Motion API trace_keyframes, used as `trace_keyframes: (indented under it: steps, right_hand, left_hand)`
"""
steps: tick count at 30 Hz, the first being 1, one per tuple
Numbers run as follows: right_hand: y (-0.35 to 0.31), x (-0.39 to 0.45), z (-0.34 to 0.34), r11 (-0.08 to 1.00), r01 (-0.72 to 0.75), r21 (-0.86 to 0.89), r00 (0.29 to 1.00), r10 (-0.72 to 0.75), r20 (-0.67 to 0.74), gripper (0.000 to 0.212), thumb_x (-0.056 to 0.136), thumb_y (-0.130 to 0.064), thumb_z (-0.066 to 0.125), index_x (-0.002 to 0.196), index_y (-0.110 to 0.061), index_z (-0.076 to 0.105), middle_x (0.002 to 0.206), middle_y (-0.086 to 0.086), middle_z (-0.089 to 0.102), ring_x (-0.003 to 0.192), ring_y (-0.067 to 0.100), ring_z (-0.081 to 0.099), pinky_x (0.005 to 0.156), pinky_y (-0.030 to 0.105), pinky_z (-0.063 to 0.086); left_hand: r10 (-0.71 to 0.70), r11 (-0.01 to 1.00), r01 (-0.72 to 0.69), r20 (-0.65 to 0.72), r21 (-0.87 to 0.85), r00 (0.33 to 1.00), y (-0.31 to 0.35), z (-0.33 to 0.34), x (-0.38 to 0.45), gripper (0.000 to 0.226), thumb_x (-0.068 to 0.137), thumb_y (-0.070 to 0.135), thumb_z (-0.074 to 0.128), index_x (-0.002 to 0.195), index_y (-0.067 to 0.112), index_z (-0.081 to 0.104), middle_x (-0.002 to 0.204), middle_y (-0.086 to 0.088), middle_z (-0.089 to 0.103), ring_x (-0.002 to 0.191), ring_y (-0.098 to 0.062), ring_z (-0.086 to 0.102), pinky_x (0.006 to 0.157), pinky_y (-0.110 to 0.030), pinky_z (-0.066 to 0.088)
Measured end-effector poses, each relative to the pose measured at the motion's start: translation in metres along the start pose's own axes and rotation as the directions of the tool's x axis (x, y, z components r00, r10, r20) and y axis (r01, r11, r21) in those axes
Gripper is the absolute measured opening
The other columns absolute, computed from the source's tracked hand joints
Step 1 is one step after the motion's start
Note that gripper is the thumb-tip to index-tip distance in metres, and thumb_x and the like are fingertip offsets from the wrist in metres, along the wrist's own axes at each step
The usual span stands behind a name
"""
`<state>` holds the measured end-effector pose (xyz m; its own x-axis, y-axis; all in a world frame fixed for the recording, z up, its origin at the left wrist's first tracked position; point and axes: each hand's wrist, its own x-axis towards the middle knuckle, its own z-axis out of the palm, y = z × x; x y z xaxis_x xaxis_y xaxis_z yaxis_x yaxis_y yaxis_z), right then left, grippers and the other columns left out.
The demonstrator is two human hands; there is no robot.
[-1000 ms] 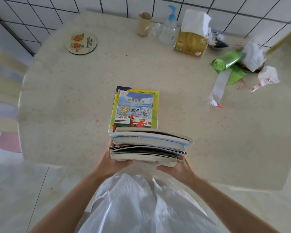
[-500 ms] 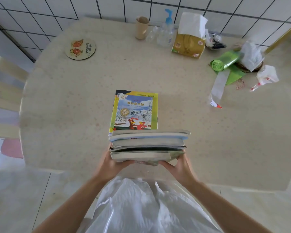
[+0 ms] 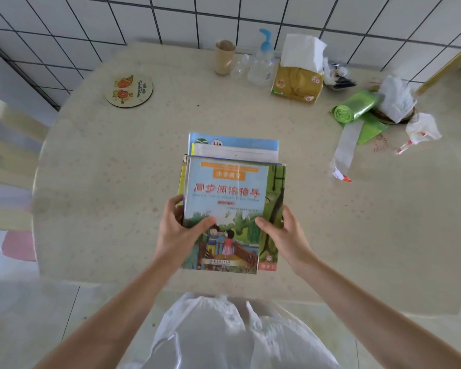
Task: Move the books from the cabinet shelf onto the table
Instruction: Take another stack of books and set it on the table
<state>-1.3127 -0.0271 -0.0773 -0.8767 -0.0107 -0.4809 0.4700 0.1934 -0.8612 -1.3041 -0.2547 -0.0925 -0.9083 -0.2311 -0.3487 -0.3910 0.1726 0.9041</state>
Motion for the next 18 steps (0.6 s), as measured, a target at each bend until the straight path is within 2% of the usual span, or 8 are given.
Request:
trace_keyframes:
  steps: [3,5,7,9,11,14,15,18]
  right_hand:
    - [-0.017,0.023,0.013,0.994,-0.095,0.050,0.993,0.099,-0.068,0.035,0.085,-0.036,0.069,0.115,-0.024,0.057,0.107,-0.008,0.071,0.092,0.010,0.070,0.078,0.035,0.059]
    - [-0.022,0.038,0.022,0.992,-0.121,0.047,0.988,0.125,-0.095,0.034,0.083,-0.034,0.070,0.113,-0.022,0.058,0.104,-0.006,0.072,0.091,0.014,0.071,0.082,0.041,0.059]
    - [-0.024,0.047,0.031,0.990,-0.137,0.027,0.985,0.139,-0.106,0.035,0.084,-0.034,0.069,0.113,-0.020,0.057,0.105,-0.005,0.070,0.093,0.016,0.070,0.083,0.041,0.058]
    - [-0.024,0.051,0.039,0.990,-0.138,-0.017,0.983,0.135,-0.121,0.036,0.086,-0.036,0.067,0.115,-0.021,0.053,0.109,-0.005,0.068,0.098,0.017,0.067,0.085,0.041,0.057]
    - [-0.021,0.053,0.047,0.992,-0.105,-0.075,0.986,0.094,-0.136,0.045,0.088,-0.036,0.064,0.125,-0.024,0.041,0.125,-0.003,0.061,0.110,0.017,0.061,0.093,0.042,0.053]
    - [-0.016,0.051,0.054,0.977,0.007,-0.211,0.992,-0.034,-0.121,0.078,0.091,-0.029,0.061,0.150,-0.029,0.010,0.151,-0.007,0.034,0.134,0.014,0.039,0.111,0.044,0.036]
    - [-0.014,0.050,0.054,0.965,0.041,-0.261,0.992,-0.070,-0.104,0.080,0.092,-0.026,0.060,0.151,-0.032,0.006,0.152,-0.007,0.032,0.135,0.012,0.035,0.112,0.043,0.032]
    - [-0.009,0.046,0.055,0.926,0.076,-0.370,0.994,-0.099,-0.043,0.072,0.095,-0.022,0.056,0.150,-0.040,0.013,0.144,-0.001,0.037,0.126,0.005,0.034,0.106,0.035,0.032]
  left_hand:
    - [-0.102,0.994,0.099,-0.063,-0.047,0.993,0.006,0.000,0.015,0.067,0.070,0.036,0.083,0.123,0.028,0.043,0.103,0.003,0.071,0.077,-0.012,0.074,0.069,-0.038,0.061]
    - [-0.161,0.987,0.161,-0.071,-0.016,0.984,0.005,-0.002,0.026,0.066,0.068,0.044,0.081,0.121,0.031,0.043,0.106,0.000,0.071,0.077,-0.015,0.074,0.071,-0.044,0.061]
    - [-0.170,0.984,0.174,-0.092,0.040,0.981,0.004,-0.004,0.036,0.066,0.069,0.048,0.079,0.123,0.033,0.043,0.108,0.000,0.071,0.078,-0.015,0.073,0.071,-0.043,0.061]
    - [-0.134,0.980,0.148,-0.104,0.131,0.985,0.006,-0.007,0.045,0.066,0.073,0.049,0.076,0.127,0.032,0.043,0.107,0.002,0.071,0.080,-0.013,0.071,0.066,-0.035,0.059]
    - [-0.099,0.970,0.119,-0.102,0.213,0.990,0.007,-0.009,0.053,0.067,0.077,0.048,0.073,0.134,0.032,0.041,0.107,0.005,0.069,0.083,-0.011,0.069,0.065,-0.028,0.056]
    - [-0.081,0.964,0.094,-0.064,0.250,0.995,0.004,-0.010,0.058,0.076,0.080,0.048,0.070,0.142,0.044,0.027,0.106,0.010,0.064,0.096,-0.016,0.065,0.082,-0.040,0.056]
    - [-0.074,0.961,0.082,-0.042,0.262,0.996,0.001,-0.010,0.058,0.077,0.081,0.050,0.069,0.141,0.049,0.022,0.110,0.011,0.064,0.101,-0.018,0.064,0.086,-0.044,0.055]
    - [-0.050,0.947,0.048,-0.002,0.319,0.999,-0.003,-0.010,0.057,0.074,0.081,0.055,0.063,0.140,0.056,0.018,0.128,0.008,0.059,0.111,-0.020,0.060,0.087,-0.050,0.055]
